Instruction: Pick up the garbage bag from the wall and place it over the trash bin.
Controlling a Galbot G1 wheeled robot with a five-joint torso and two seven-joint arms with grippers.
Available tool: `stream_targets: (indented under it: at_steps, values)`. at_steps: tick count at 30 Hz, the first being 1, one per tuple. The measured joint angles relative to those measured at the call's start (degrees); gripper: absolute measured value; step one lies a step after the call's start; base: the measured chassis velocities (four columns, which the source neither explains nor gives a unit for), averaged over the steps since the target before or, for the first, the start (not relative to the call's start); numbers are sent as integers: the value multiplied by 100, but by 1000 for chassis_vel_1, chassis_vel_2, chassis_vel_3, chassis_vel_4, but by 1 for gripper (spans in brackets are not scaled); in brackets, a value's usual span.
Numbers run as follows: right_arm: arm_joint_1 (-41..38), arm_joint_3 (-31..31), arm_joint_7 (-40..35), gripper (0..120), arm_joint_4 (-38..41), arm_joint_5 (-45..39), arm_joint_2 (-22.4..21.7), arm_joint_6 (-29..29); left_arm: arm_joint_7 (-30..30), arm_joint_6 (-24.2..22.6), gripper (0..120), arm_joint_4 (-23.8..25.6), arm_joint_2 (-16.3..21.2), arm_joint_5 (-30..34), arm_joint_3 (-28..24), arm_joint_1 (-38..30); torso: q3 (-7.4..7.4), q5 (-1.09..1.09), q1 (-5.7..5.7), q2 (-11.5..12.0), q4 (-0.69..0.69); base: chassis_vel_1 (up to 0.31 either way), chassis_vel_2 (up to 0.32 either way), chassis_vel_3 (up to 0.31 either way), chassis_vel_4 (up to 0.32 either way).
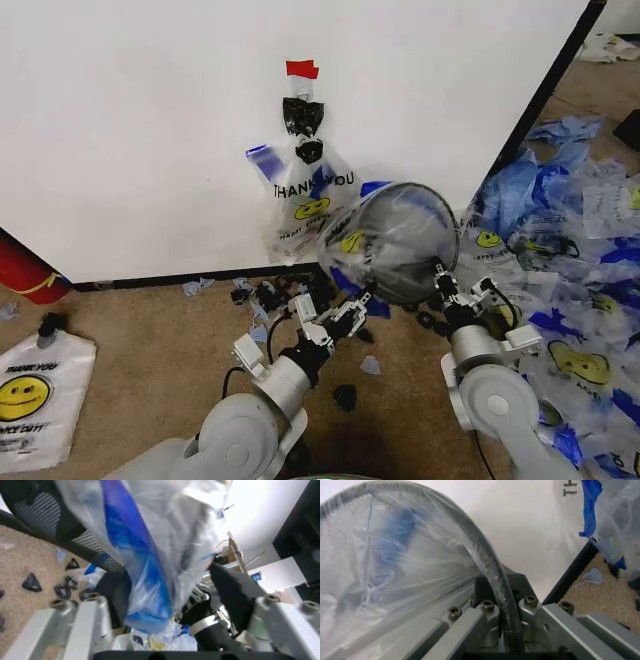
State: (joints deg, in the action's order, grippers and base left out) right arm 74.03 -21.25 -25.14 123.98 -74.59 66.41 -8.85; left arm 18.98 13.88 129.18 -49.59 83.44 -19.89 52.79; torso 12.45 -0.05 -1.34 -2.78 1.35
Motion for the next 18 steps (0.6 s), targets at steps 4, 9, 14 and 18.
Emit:
stream_targets:
  at_steps: [4, 9, 14, 18]
  values:
    - [15, 3, 4, 0, 9, -5, 3, -2, 13, 15, 73, -17, 2, -10, 31, 23, 0, 0, 0, 0, 0, 0, 0, 0, 0]
    - [-1, 6, 12, 0, 16, -8, 9, -3, -8, 29, 59, 11, 36, -2, 80, 64, 0, 0, 0, 0, 0, 0, 0, 0, 0]
    - [-35, -10, 12, 0, -10, -18, -2, -7, -17, 36, 43, 37, 31, 6, 182, 113, 0, 0, 0, 0, 0, 0, 0, 0, 0]
    - [-46, -52, 12, 0, -29, -48, -38, -12, -30, 32, 27, 104, 65, 17, 291, 207, 0, 0, 0, 0, 0, 0, 0, 0, 0]
